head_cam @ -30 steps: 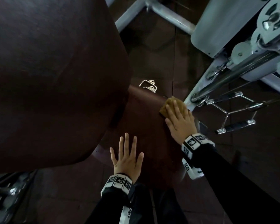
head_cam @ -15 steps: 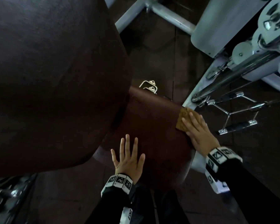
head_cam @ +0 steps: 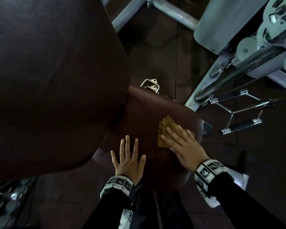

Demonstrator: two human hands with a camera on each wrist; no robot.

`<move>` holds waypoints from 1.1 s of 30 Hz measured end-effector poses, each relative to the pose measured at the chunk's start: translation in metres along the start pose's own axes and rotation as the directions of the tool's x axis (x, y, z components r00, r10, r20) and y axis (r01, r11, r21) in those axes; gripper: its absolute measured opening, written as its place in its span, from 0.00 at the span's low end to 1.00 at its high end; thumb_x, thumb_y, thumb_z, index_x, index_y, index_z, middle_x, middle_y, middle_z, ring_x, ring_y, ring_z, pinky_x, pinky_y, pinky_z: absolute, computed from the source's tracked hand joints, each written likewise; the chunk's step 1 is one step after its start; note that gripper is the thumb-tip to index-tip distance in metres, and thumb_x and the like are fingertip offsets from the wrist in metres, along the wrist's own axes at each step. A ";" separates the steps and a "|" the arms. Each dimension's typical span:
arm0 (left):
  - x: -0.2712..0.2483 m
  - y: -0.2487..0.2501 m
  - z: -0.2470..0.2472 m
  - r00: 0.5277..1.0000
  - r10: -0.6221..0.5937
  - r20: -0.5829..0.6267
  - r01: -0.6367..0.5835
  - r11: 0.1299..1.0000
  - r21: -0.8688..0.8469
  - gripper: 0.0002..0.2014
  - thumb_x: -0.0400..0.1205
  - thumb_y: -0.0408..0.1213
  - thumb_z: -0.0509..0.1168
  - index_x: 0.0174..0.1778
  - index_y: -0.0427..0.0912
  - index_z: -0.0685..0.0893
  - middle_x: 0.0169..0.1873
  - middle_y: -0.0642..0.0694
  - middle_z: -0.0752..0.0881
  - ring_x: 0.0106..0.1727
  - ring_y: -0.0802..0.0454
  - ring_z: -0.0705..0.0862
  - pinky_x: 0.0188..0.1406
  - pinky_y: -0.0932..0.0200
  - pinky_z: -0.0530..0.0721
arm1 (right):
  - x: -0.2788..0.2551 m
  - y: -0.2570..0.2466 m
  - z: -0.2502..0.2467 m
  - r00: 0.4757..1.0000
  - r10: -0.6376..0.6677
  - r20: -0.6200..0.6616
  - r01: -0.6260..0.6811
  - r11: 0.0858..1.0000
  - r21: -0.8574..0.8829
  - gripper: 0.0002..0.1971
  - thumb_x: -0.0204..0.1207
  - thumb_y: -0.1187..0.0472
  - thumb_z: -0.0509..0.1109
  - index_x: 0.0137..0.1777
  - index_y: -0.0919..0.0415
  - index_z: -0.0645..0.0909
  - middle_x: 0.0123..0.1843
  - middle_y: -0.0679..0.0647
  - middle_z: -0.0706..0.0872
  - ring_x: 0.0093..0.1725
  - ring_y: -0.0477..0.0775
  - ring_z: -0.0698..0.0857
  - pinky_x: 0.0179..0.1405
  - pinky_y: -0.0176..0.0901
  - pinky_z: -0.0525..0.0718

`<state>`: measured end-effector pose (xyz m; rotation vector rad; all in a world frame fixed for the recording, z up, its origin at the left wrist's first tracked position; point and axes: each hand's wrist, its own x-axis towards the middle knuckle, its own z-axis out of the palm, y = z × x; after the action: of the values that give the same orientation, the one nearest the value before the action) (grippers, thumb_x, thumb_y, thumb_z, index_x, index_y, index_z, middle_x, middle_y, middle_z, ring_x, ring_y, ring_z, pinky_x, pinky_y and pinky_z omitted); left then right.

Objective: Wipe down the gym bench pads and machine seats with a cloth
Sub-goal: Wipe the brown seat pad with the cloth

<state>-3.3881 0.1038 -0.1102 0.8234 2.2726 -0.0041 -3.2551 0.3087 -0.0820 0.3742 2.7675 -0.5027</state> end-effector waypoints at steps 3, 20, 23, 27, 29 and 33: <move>-0.001 0.000 -0.001 1.000 0.010 0.004 -0.010 1.000 -0.012 0.30 0.77 0.65 0.25 0.70 0.63 0.15 0.74 0.55 0.16 0.73 0.58 0.16 0.59 0.46 0.07 | -0.013 0.025 -0.004 0.997 0.077 0.011 -0.077 0.996 0.054 0.25 0.82 0.52 0.48 0.79 0.41 0.55 0.82 0.45 0.56 0.81 0.63 0.56 0.75 0.62 0.62; -0.003 0.003 -0.005 1.000 0.022 0.007 -0.021 0.998 -0.053 0.30 0.79 0.62 0.29 0.66 0.65 0.13 0.71 0.57 0.14 0.72 0.59 0.14 0.61 0.44 0.10 | 0.033 -0.014 -0.008 0.991 0.123 -0.045 -0.122 0.992 0.015 0.28 0.83 0.57 0.57 0.80 0.41 0.56 0.83 0.46 0.57 0.82 0.66 0.55 0.77 0.65 0.56; -0.003 0.002 -0.005 1.000 0.027 -0.001 -0.027 0.998 -0.052 0.30 0.79 0.63 0.29 0.66 0.65 0.13 0.71 0.57 0.14 0.71 0.59 0.14 0.57 0.48 0.07 | -0.002 -0.001 0.000 0.997 0.078 0.003 -0.078 0.996 0.037 0.26 0.83 0.55 0.55 0.80 0.40 0.54 0.83 0.45 0.56 0.82 0.63 0.55 0.77 0.62 0.58; -0.004 0.001 -0.005 0.998 0.048 -0.028 -0.050 0.997 -0.063 0.31 0.80 0.63 0.31 0.68 0.65 0.15 0.73 0.58 0.16 0.72 0.60 0.15 0.60 0.47 0.09 | -0.020 0.021 -0.009 0.988 0.151 0.020 -0.152 0.983 0.104 0.24 0.82 0.50 0.45 0.79 0.41 0.52 0.82 0.44 0.52 0.82 0.60 0.50 0.78 0.64 0.59; -0.007 -0.003 -0.007 0.994 0.076 -0.077 -0.080 0.995 -0.054 0.32 0.81 0.63 0.34 0.72 0.66 0.19 0.75 0.58 0.18 0.75 0.60 0.18 0.64 0.46 0.13 | -0.017 0.024 -0.011 0.984 0.176 -0.001 -0.174 0.978 0.117 0.24 0.84 0.51 0.50 0.78 0.42 0.51 0.82 0.43 0.50 0.83 0.61 0.47 0.79 0.65 0.56; -0.009 -0.020 -0.014 0.970 0.121 -0.211 -0.116 0.993 0.036 0.32 0.81 0.66 0.39 0.79 0.66 0.33 0.79 0.57 0.26 0.80 0.58 0.28 0.75 0.41 0.26 | 0.002 0.014 -0.008 0.971 0.233 -0.056 -0.226 0.968 0.106 0.26 0.85 0.55 0.54 0.78 0.39 0.48 0.81 0.39 0.45 0.83 0.64 0.44 0.79 0.64 0.48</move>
<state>-3.4031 0.0863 -0.0991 1.0130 2.4225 0.1181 -3.2550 0.3251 -0.0799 0.7382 2.7218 -0.5786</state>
